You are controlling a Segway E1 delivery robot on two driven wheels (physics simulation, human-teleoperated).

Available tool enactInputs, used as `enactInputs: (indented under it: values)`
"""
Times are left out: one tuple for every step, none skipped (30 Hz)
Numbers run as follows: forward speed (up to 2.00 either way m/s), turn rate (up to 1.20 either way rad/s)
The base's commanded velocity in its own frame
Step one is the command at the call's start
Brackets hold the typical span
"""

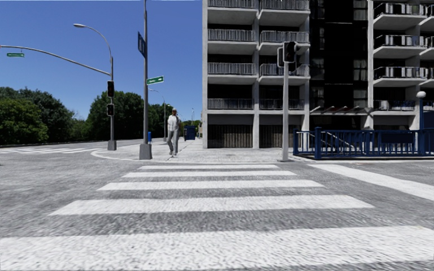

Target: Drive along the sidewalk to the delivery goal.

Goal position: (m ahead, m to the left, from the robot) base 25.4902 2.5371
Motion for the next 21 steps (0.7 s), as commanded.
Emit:
enactInputs:
  values:
    - [2.0, 0.0]
    - [2.0, 0.0]
    - [2.0, 0.0]
    - [2.0, 0.0]
    - [2.0, 0.0]
    - [2.0, 0.0]
    - [2.0, 0.0]
    - [2.0, 0.0]
    - [2.0, 0.0]
    - [2.0, 0.0]
    - [2.0, 0.0]
    - [2.0, 0.0]
    - [2.0, 0.0]
    - [2.0, 0.0]
    - [2.0, 0.0]
    - [2.0, 0.0]
    - [2.0, 0.0]
    - [2.0, 0.0]
    - [2.0, 0.0]
    - [2.0, 0.0]
    - [2.0, 0.0]
